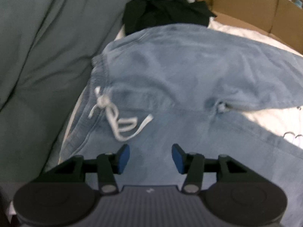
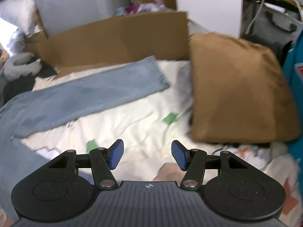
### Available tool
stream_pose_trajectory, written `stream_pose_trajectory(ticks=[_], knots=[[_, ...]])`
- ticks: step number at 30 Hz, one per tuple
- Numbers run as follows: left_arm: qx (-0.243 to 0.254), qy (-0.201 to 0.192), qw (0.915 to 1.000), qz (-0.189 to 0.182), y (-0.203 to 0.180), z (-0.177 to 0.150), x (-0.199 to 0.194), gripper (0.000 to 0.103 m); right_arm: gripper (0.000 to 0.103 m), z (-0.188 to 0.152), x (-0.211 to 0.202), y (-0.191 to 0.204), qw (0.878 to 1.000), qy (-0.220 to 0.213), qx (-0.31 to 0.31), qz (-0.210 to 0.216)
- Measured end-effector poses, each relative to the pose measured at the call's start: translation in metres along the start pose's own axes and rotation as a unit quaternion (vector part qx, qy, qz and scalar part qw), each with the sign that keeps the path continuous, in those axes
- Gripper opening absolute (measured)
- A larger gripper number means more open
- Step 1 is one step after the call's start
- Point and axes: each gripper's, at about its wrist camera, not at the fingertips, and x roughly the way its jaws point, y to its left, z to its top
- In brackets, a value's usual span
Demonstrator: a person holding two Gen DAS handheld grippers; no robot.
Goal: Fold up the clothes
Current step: 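Move both open grippers back down to the jeans side edge and seam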
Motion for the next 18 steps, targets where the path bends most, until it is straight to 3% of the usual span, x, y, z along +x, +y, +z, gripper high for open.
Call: stream_pose_trajectory(ticks=[11, 18], knots=[[-0.031, 0.054, 0.9979, 0.019, 0.025, -0.059, 0.013, 0.054, 0.063, -0.042, 0.033, 0.051, 0.993, 0.065, -0.075, 0.067], [-0.061, 0.088, 0.9938, 0.028, 0.040, -0.090, 0.020, 0.054, 0.063, -0.063, 0.052, 0.089, 0.978, 0.092, -0.145, 0.120]])
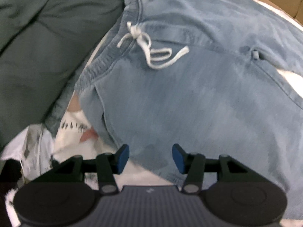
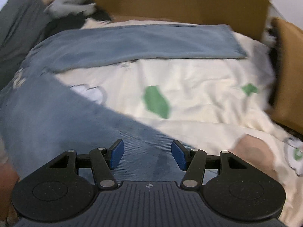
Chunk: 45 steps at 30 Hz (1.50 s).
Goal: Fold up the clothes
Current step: 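Move both open grippers back down to the jeans side edge and seam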
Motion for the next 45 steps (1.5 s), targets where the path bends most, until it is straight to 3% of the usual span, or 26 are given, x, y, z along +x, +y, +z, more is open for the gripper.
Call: stream_pose_trajectory(ticks=[5, 11, 17, 25, 29, 35, 42, 45], knots=[[0.001, 0.015, 0.9998, 0.011, 0.005, -0.010, 0.005, 0.054, 0.063, -0.010, 0.021, 0.037, 0.995, 0.036, -0.070, 0.061], [-0.002, 0.022, 0.9996, 0.019, 0.009, -0.014, 0.002, 0.054, 0.062, -0.027, 0.028, 0.085, 0.977, 0.055, -0.170, 0.115], [-0.009, 0.024, 0.9994, 0.025, 0.011, -0.016, -0.006, 0.055, 0.063, -0.050, 0.021, 0.104, 0.958, 0.069, -0.243, 0.137], [-0.004, 0.027, 0.9994, 0.023, 0.008, -0.021, -0.010, 0.056, 0.063, -0.068, 0.007, 0.110, 0.944, 0.086, -0.272, 0.162], [-0.005, 0.028, 0.9994, 0.020, 0.008, -0.021, -0.010, 0.056, 0.064, -0.079, 0.004, 0.120, 0.938, 0.097, -0.288, 0.170], [-0.010, 0.029, 0.9994, 0.018, 0.009, -0.023, -0.009, 0.057, 0.068, -0.099, 0.001, 0.131, 0.916, 0.104, -0.355, 0.154], [-0.010, 0.030, 0.9992, 0.022, 0.013, -0.023, -0.010, 0.058, 0.067, -0.093, -0.001, 0.123, 0.921, 0.091, -0.363, 0.110], [-0.010, 0.030, 0.9992, 0.023, 0.016, -0.021, -0.010, 0.059, 0.066, -0.084, -0.006, 0.113, 0.929, 0.085, -0.348, 0.090]])
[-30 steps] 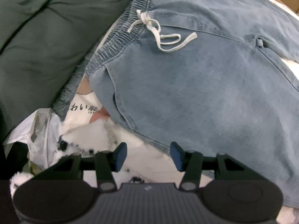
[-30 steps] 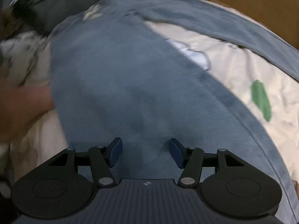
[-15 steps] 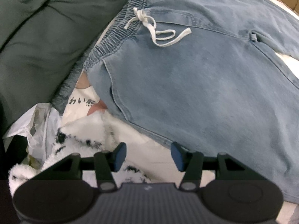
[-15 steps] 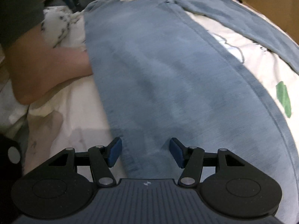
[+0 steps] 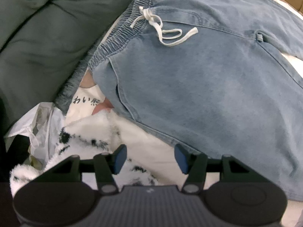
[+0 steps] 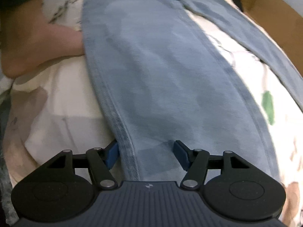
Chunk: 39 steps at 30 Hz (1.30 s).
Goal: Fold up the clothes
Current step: 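Move both open grippers back down to the jeans side edge and seam, then grasp the jeans side edge with the right gripper while the left gripper grasps the leg seam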
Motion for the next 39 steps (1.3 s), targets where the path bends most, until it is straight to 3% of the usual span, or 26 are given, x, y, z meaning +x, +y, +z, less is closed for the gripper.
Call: stream_pose_trajectory(ticks=[3, 7, 15, 17, 19, 25, 30, 39], knots=[[-0.010, 0.001, 1.0000, 0.001, 0.004, 0.001, 0.002, 0.059, 0.062, 0.002, -0.006, -0.006, 1.000, -0.015, 0.009, -0.003], [-0.012, 0.001, 0.9999, -0.001, 0.007, 0.001, 0.003, 0.059, 0.046, 0.002, -0.007, -0.003, 1.000, -0.029, -0.006, -0.002], [-0.026, 0.008, 0.9996, -0.004, 0.008, 0.001, 0.008, 0.059, 0.047, 0.002, 0.017, 0.009, 1.000, -0.003, -0.025, 0.017], [-0.036, 0.006, 0.9993, -0.010, 0.010, 0.001, 0.010, 0.059, 0.023, 0.003, 0.015, 0.004, 0.999, -0.004, -0.021, 0.024], [-0.050, 0.003, 0.9986, -0.016, 0.014, 0.001, 0.012, 0.059, 0.006, 0.004, 0.012, -0.004, 0.999, 0.000, -0.001, 0.045], [-0.100, -0.009, 0.9943, -0.038, 0.029, 0.000, 0.021, 0.059, 0.002, 0.006, -0.001, -0.024, 0.996, 0.017, 0.034, 0.082], [-0.191, -0.014, 0.9797, -0.060, 0.050, -0.005, 0.034, 0.053, 0.001, 0.014, -0.010, -0.038, 0.994, 0.022, 0.043, 0.097], [-0.320, -0.043, 0.9380, -0.125, 0.075, -0.016, 0.052, 0.044, 0.001, 0.029, -0.024, -0.053, 0.994, 0.028, 0.052, 0.092]])
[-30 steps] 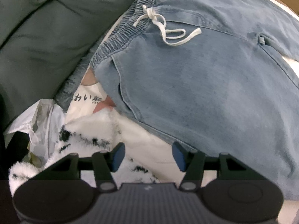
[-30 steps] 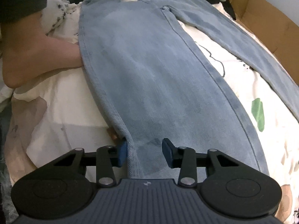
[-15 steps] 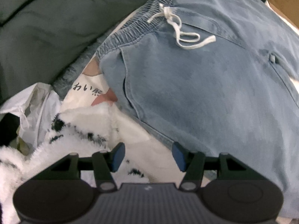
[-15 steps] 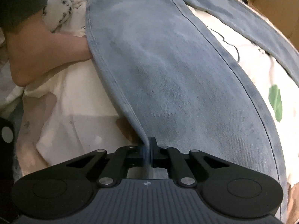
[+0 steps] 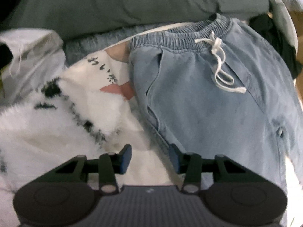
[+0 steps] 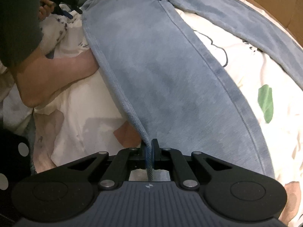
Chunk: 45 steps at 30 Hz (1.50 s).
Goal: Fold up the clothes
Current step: 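Grasp the jeans side edge with the right gripper while the left gripper grasps the leg seam, then lift the held side edge with the right gripper while the left gripper holds the seam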
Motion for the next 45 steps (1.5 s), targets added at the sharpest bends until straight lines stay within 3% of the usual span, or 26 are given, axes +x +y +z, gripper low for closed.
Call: stream_pose_trajectory(ticks=[7, 12, 22, 25, 28, 38, 45], knots=[[-0.067, 0.005, 0.9968, -0.044, 0.007, -0.001, 0.018, 0.038, 0.001, 0.010, -0.010, -0.003, 1.000, 0.005, 0.003, -0.015], [-0.125, -0.003, 0.9885, -0.085, 0.013, -0.001, 0.014, 0.034, 0.001, 0.011, -0.013, 0.001, 1.000, 0.010, 0.003, -0.021], [-0.161, 0.001, 0.9833, -0.086, 0.017, 0.000, 0.024, 0.029, 0.001, 0.010, -0.013, 0.001, 1.000, 0.011, 0.008, -0.023], [-0.166, -0.001, 0.9827, -0.081, 0.016, 0.000, 0.026, 0.027, 0.001, 0.010, -0.012, 0.000, 1.000, 0.012, 0.008, -0.022], [-0.171, -0.003, 0.9822, -0.078, 0.016, 0.000, 0.023, 0.016, 0.001, 0.010, -0.013, -0.001, 1.000, 0.012, 0.008, -0.022], [-0.139, -0.035, 0.9862, -0.082, -0.004, 0.005, -0.019, 0.013, 0.001, 0.019, -0.030, -0.007, 1.000, 0.007, 0.002, -0.030], [-0.112, -0.044, 0.9891, -0.084, -0.038, 0.033, -0.033, 0.013, 0.001, 0.040, -0.048, -0.018, 0.999, 0.004, -0.006, -0.050]])
